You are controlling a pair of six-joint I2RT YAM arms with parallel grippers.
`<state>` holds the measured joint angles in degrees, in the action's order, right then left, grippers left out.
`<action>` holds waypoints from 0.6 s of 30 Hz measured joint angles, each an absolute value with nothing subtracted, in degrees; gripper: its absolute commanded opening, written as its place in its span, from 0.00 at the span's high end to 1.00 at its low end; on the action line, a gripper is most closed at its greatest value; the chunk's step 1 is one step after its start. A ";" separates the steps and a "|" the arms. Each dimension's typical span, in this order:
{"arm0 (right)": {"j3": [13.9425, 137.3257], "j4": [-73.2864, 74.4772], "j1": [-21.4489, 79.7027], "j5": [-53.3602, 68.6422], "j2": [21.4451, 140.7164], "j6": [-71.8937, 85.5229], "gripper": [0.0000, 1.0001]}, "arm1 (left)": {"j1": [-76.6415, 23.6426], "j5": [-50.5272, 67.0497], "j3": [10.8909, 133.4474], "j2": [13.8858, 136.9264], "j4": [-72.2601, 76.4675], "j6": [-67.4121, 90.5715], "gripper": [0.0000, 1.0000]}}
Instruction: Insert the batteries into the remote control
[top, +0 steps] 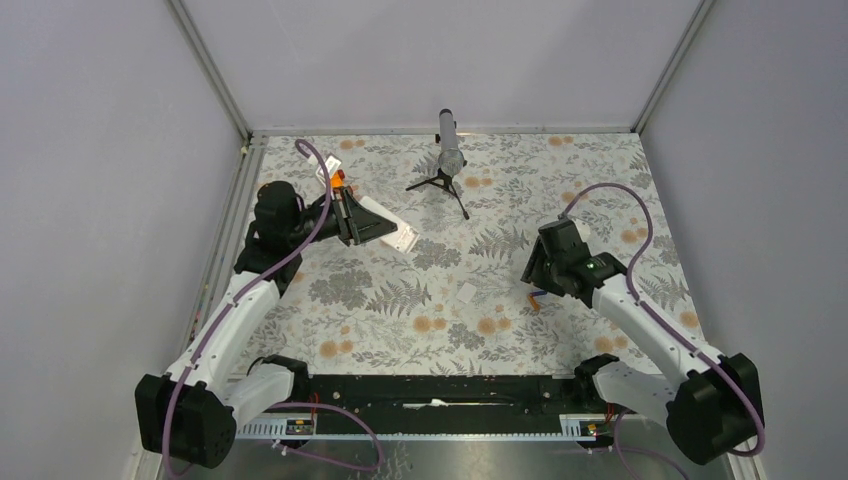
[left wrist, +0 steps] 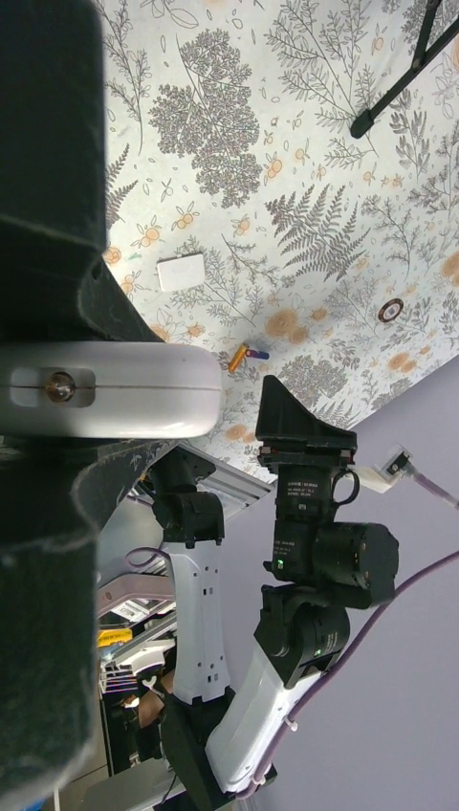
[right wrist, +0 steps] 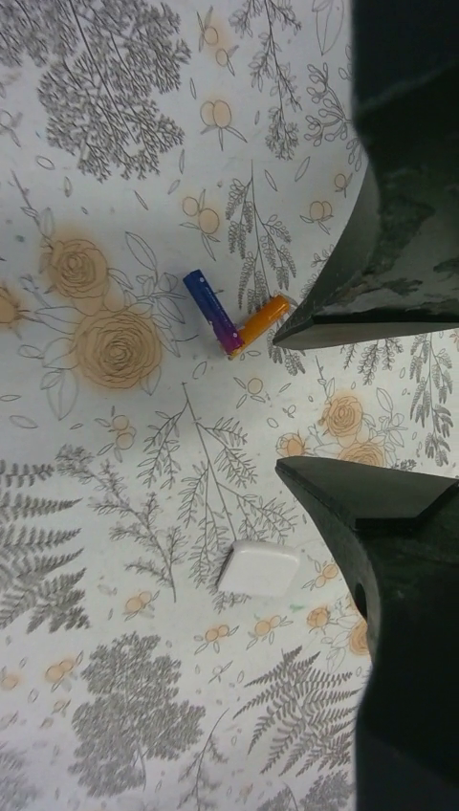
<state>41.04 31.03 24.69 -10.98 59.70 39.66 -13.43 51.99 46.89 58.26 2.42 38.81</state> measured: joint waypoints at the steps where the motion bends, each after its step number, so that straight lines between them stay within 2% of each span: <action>1: 40.93 31.03 24.40 -10.28 60.71 39.86 0.44 | -13.37 52.01 46.92 58.48 2.39 38.79 1.00; 5: 39.51 30.52 23.92 -7.42 63.96 41.01 0.39 | -13.06 52.03 46.92 59.00 1.65 38.37 1.00; 9: 35.94 30.24 23.62 -5.89 65.45 42.46 0.24 | -12.67 52.05 46.92 59.00 0.60 37.82 1.00; 18: 33.15 27.07 23.24 -6.13 68.07 42.35 0.24 | -12.49 52.23 46.92 59.02 -0.56 37.26 1.00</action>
<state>33.15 27.07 23.24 -6.13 68.07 42.35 -12.49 52.23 46.92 59.02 -0.56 37.26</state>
